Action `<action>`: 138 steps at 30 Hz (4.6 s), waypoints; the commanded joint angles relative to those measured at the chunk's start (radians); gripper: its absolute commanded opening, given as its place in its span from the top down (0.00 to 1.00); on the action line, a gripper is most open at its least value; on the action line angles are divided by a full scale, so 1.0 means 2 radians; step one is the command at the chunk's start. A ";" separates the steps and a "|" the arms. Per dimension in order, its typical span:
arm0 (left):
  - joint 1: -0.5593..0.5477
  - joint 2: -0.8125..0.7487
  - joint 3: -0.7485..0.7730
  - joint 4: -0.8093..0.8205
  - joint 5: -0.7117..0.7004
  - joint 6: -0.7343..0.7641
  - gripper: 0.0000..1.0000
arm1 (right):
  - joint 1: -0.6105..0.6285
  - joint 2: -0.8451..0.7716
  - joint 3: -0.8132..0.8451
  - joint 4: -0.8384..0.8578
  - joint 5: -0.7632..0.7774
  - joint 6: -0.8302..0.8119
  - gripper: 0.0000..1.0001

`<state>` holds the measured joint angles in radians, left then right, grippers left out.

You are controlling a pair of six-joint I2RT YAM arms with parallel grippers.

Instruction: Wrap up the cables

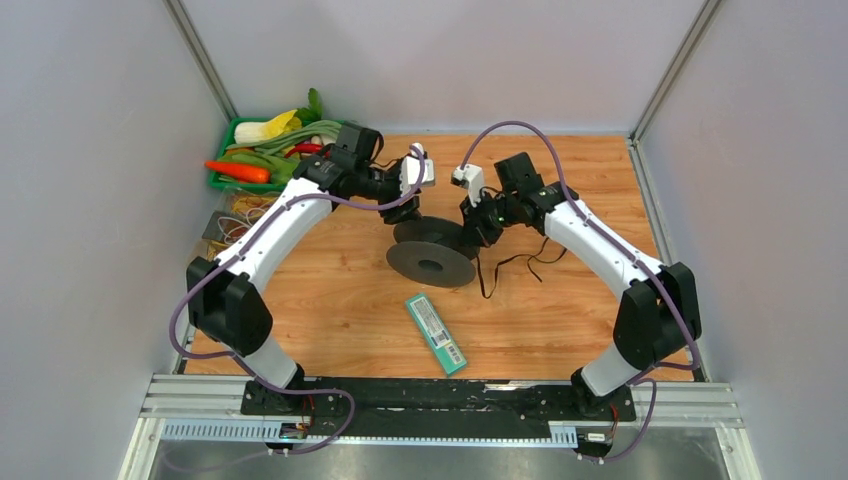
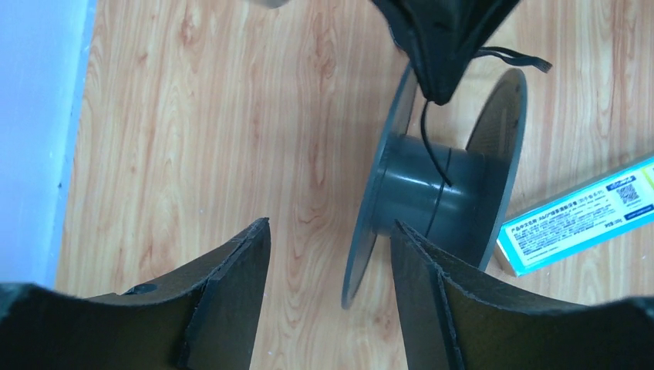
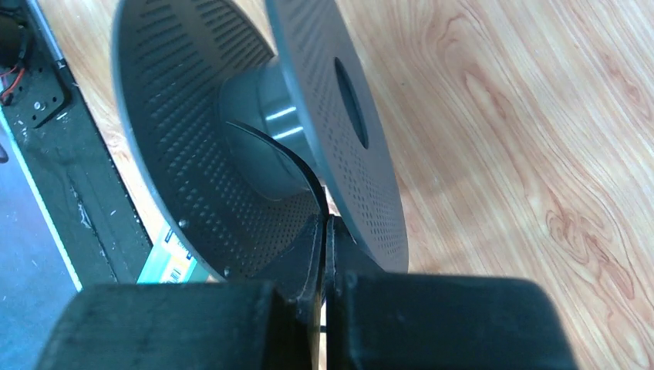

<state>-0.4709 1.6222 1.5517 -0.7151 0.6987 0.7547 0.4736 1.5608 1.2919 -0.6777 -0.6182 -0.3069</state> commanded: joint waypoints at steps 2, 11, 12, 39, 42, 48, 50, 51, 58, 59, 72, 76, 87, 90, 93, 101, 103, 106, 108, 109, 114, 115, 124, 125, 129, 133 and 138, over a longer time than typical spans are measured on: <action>-0.001 -0.008 -0.013 0.005 0.059 0.094 0.31 | 0.009 0.010 0.033 -0.001 0.062 0.049 1.00; -0.002 0.038 0.019 -0.014 0.104 0.046 0.29 | 0.020 0.010 0.035 0.036 0.076 0.092 1.00; -0.002 0.036 0.012 0.000 0.103 0.029 0.28 | 0.023 0.007 0.034 0.042 0.075 0.094 1.00; -0.020 0.007 -0.092 0.075 0.046 0.030 0.64 | 0.065 0.030 0.031 0.103 0.121 0.172 1.00; -0.021 0.007 -0.092 0.072 0.045 0.034 0.62 | 0.065 0.036 0.034 0.103 0.126 0.167 1.00; -0.020 0.008 -0.089 0.068 0.047 0.040 0.68 | 0.069 0.035 0.034 0.104 0.136 0.168 1.00; -0.021 0.011 -0.086 0.061 0.047 0.044 0.71 | 0.069 0.034 0.033 0.107 0.132 0.171 1.00; -0.023 0.013 -0.084 0.055 0.044 0.049 0.74 | 0.069 0.033 0.034 0.108 0.131 0.173 1.00; -0.028 0.019 -0.079 0.038 0.030 0.061 0.78 | 0.069 0.030 0.037 0.116 0.123 0.177 1.00; -0.028 0.021 -0.075 0.038 0.027 0.058 0.75 | 0.069 0.029 0.037 0.117 0.122 0.177 1.00; -0.028 0.023 -0.071 0.037 0.030 0.061 0.87 | 0.069 0.014 0.026 0.133 0.115 0.176 1.00; -0.028 0.026 -0.068 0.035 0.026 0.060 1.00 | 0.068 0.008 0.026 0.136 0.114 0.177 1.00; -0.014 -0.003 -0.056 0.061 0.042 -0.012 1.00 | 0.034 -0.018 0.014 0.113 0.104 0.167 0.40; -0.005 -0.014 -0.045 0.071 0.031 -0.052 1.00 | 0.001 -0.044 0.001 0.114 0.068 0.160 0.27; 0.003 -0.022 -0.025 0.078 0.027 -0.106 1.00 | -0.045 -0.070 -0.012 0.129 0.039 0.157 0.16; 0.020 -0.033 0.106 0.061 0.020 -0.262 1.00 | -0.137 -0.106 -0.015 0.132 0.020 0.099 0.02; 0.023 -0.041 0.132 0.065 0.019 -0.293 1.00 | -0.155 -0.112 -0.010 0.130 0.018 0.094 0.00; 0.025 -0.053 0.173 0.071 0.027 -0.333 1.00 | -0.175 -0.120 0.009 0.125 0.012 0.080 0.00; 0.030 -0.059 0.189 0.094 0.025 -0.389 1.00 | -0.182 -0.125 0.016 0.123 0.010 0.075 0.00; 0.035 -0.061 0.195 0.112 0.026 -0.419 1.00 | -0.184 -0.128 0.016 0.123 0.008 0.074 0.00; 0.045 -0.080 0.214 0.189 -0.019 -0.517 1.00 | -0.183 -0.169 -0.029 0.150 -0.015 0.086 0.00; 0.045 -0.085 0.216 0.201 -0.029 -0.528 1.00 | -0.182 -0.177 -0.044 0.164 -0.021 0.090 0.00; 0.046 -0.089 0.279 0.227 -0.118 -0.544 1.00 | -0.143 -0.198 -0.097 0.227 -0.035 0.117 0.00; 0.045 -0.089 0.284 0.228 -0.134 -0.544 1.00 | -0.136 -0.197 -0.101 0.237 -0.032 0.123 0.00; 0.044 -0.096 0.290 0.218 -0.183 -0.551 1.00 | -0.097 -0.199 -0.136 0.308 0.001 0.150 0.00; 0.044 -0.112 0.274 0.227 -0.205 -0.555 1.00 | -0.059 -0.178 -0.147 0.351 0.009 0.150 0.00; 0.044 -0.125 0.276 0.256 -0.188 -0.570 1.00 | -0.034 -0.154 -0.168 0.449 0.018 0.177 0.00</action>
<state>-0.3843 1.4239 2.0731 -0.3454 0.3363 -0.3298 0.3779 1.2270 0.9813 -0.0231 -0.6178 -0.0044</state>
